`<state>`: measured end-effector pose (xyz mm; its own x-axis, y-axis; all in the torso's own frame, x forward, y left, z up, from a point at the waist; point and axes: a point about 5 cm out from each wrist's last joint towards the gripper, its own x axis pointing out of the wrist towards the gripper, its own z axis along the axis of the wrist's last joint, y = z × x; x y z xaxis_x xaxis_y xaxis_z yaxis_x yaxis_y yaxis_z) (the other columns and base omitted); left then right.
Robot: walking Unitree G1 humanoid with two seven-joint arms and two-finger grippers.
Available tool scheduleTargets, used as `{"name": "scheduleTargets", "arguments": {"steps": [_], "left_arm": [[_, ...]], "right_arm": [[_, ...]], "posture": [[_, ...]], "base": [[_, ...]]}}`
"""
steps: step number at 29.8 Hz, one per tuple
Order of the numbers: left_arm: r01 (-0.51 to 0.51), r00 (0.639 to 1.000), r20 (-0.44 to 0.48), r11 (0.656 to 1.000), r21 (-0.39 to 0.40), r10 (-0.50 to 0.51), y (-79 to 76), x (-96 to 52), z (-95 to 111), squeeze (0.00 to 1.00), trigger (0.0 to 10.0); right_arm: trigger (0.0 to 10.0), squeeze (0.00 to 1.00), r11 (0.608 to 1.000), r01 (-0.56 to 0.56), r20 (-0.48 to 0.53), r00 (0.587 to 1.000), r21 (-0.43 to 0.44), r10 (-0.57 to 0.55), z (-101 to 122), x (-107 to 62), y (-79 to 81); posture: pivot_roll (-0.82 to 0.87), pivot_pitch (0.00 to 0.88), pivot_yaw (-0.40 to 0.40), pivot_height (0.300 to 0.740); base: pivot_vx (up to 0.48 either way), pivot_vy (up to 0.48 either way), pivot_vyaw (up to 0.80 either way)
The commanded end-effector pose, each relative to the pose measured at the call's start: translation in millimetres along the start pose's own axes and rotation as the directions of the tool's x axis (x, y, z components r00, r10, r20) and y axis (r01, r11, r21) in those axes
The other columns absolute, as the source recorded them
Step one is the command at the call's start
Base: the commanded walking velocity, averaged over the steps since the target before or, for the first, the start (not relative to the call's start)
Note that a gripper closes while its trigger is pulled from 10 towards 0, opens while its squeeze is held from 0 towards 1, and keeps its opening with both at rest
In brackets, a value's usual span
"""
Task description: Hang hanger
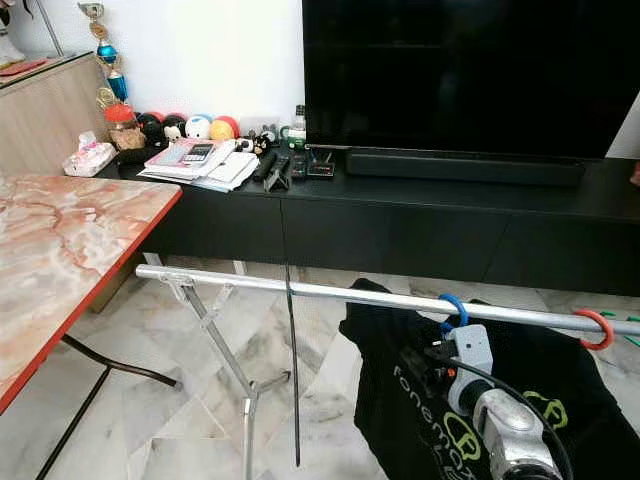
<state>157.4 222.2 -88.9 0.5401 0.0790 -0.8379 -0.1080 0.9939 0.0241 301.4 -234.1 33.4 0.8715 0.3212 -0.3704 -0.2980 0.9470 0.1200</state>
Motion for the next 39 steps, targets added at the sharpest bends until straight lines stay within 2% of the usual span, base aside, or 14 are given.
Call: {"name": "scheduleTargets", "arguments": {"steps": [1,4,7,13,23,29,35,36,37,39], "left_arm": [[-0.013,1.000,-0.024,1.000,-0.008,0.012,3.6,-1.4,-6.3,0.00,10.0],[-0.014,1.000,-0.026,1.000,-0.007,0.014,4.5,-1.5,-6.4,0.00,10.0],[-0.008,1.000,-0.027,1.000,-0.006,0.008,1.2,-1.3,-7.7,0.00,10.0],[0.005,0.999,-0.038,1.000,0.009,-0.004,-1.7,-1.4,-10.2,0.00,10.0],[0.006,0.999,-0.038,1.000,0.013,-0.005,-1.2,-1.4,-10.0,0.00,10.0],[0.002,0.999,-0.038,1.000,0.016,-0.002,0.1,-1.3,-8.9,0.00,10.0],[0.002,0.999,-0.035,1.000,0.021,-0.001,-0.6,-0.9,-7.4,0.00,10.0],[0.003,0.999,-0.036,1.000,0.024,-0.002,-0.7,-0.8,-7.2,0.00,10.0],[0.002,0.999,-0.037,1.000,0.024,-0.001,-0.8,-0.8,-7.1,0.00,10.0],[0.002,0.999,-0.037,1.000,0.024,-0.001,-0.9,-0.8,-7.1,0.00,10.0]], "right_arm": [[0.0,0.00,1.000,-0.011,0.005,1.000,0.004,0.011,1.1,2.4,2.6],[0.0,0.00,1.000,0.003,-0.013,1.000,0.000,-0.003,-1.9,1.0,0.9],[0.0,0.00,0.998,0.069,-0.041,0.997,0.012,-0.068,-8.1,-4.8,-7.1],[0.0,0.00,0.999,0.046,-0.075,0.996,-0.007,-0.046,-21.8,-13.0,-6.8],[0.0,0.00,0.998,0.053,-0.067,0.996,-0.017,-0.054,-16.7,-13.9,-9.7],[0.0,0.00,0.994,0.105,-0.038,0.994,-0.013,-0.105,-8.1,-10.0,-11.4],[0.0,0.00,0.962,0.257,0.039,0.964,0.096,-0.262,0.0,-8.7,-16.8],[0.8,0.00,0.952,0.285,0.038,0.956,0.114,-0.291,-1.7,-9.5,-17.4],[6.9,0.00,0.945,0.304,0.034,0.950,0.123,-0.310,-3.8,-10.4,-17.6],[6.9,0.00,0.943,0.309,0.032,0.949,0.124,-0.315,-4.6,-10.7,-17.5]], "posture": [[0.08,0.000,-0.008,0.740],[0.08,0.000,-0.007,0.740],[0.08,0.000,-0.006,0.740],[0.06,0.000,0.002,0.740],[0.06,0.000,-0.001,0.740],[0.06,0.000,-0.005,0.740],[0.06,0.000,0.000,0.740],[0.05,0.000,0.003,0.740],[0.05,0.000,0.004,0.740],[0.05,0.000,0.004,0.740]], "base": [[0.000,0.000,0.00],[0.000,0.000,0.00],[0.000,0.000,0.00],[0.000,0.000,0.00],[0.000,0.000,0.00],[0.000,0.000,0.00],[0.000,0.000,0.00],[0.000,0.000,0.00],[0.000,0.000,0.00],[0.000,0.000,0.00]]}}
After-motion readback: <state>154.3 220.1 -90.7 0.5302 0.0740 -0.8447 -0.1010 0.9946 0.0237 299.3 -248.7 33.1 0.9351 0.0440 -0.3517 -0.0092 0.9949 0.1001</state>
